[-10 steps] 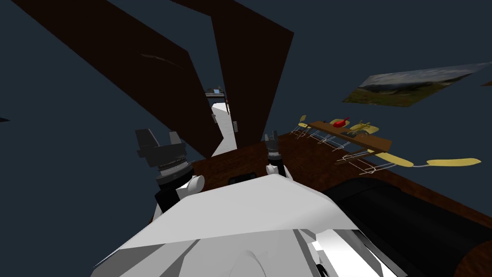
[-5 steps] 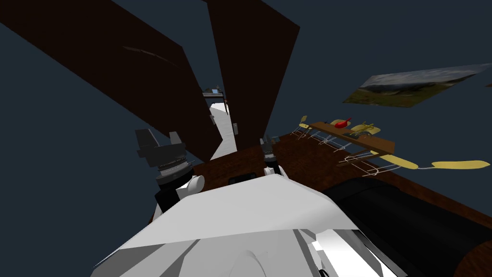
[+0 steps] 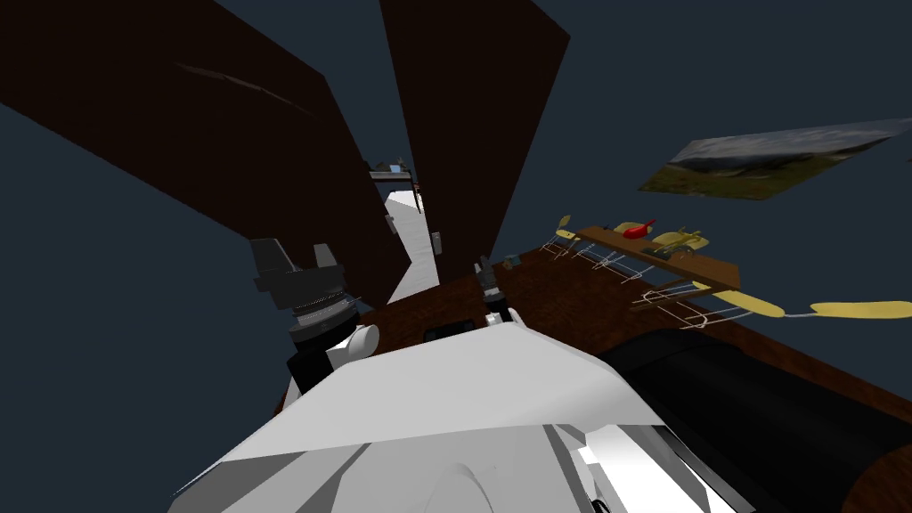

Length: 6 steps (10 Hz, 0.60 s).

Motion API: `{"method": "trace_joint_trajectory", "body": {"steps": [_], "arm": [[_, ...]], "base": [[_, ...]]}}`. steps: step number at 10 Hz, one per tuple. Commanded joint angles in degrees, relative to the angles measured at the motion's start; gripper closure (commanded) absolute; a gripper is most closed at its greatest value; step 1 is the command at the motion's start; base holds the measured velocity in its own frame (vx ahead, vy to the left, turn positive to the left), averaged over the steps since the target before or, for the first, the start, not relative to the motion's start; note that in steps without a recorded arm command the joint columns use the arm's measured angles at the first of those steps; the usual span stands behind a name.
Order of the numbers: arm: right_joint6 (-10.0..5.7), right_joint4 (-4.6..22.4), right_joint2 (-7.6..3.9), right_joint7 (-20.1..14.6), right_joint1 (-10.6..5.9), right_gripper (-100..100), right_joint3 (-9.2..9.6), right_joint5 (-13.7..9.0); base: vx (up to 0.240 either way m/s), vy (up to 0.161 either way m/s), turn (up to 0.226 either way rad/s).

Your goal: Push the door open

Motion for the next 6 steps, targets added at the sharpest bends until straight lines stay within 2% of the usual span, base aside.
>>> {"method": "trace_joint_trajectory", "body": {"steps": [1, 3, 6], "arm": [[0.59, 2.1, 0.21, -0.6, 0.02, -100, 1.12, 1.7], [1.63, 4.1, 0.39, -1.4, 0.01, -100, 2.37, 3.6], [3.13, 7.2, 0.84, -2.6, 0.00, -100, 4.17, 6.5]], "base": [[0.177, 0.071, -0.048], [0.215, 0.080, -0.047], [0.215, 0.033, -0.037]]}}
